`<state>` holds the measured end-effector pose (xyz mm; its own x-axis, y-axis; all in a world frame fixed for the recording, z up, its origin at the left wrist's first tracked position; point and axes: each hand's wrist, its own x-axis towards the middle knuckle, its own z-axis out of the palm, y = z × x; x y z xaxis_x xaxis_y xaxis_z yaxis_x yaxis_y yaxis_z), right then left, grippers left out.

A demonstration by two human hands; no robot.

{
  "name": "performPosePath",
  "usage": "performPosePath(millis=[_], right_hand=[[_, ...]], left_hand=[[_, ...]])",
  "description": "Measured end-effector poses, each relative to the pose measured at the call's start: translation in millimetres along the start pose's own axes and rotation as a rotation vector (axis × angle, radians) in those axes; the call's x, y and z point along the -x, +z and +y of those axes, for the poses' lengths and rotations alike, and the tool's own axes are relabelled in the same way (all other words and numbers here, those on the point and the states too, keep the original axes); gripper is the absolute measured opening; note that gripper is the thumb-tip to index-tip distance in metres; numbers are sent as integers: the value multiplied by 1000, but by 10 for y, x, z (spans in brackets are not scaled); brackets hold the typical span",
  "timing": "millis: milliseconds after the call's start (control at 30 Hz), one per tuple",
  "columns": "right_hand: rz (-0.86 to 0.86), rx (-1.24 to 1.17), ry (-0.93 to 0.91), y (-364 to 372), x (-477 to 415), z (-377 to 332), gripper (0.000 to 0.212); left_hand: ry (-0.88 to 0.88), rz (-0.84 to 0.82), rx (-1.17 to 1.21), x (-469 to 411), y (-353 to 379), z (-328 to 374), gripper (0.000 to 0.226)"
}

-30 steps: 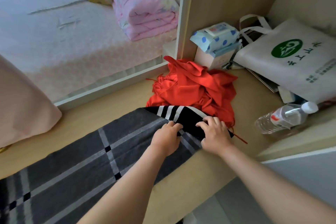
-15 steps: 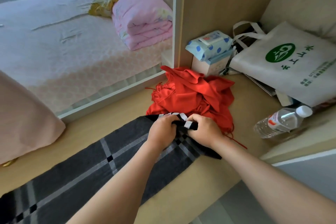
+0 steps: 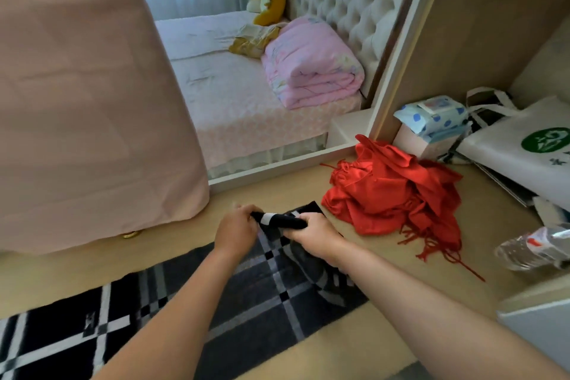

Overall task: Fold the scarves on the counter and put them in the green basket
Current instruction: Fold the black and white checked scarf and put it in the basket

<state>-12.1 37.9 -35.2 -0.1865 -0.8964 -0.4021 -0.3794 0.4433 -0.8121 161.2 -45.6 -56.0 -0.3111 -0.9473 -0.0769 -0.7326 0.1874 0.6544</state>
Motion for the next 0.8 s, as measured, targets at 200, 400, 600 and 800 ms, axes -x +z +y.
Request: performPosePath(millis=[200, 400, 600, 800], right_hand=[[-262, -87, 195, 1174, 37, -257, 33], [-349, 195, 171, 1599, -65, -59, 43], [-128, 341, 121, 1232, -286, 67, 28], [-55, 714, -99, 955, -774, 145, 36]], left_hand=[[-437, -277, 338, 290, -327, -892, 23], [-479, -478, 180, 548, -425, -1366, 26], [-429, -426, 122, 487, -284, -1465, 35], [-507, -217, 320, 355, -274, -1350, 5]])
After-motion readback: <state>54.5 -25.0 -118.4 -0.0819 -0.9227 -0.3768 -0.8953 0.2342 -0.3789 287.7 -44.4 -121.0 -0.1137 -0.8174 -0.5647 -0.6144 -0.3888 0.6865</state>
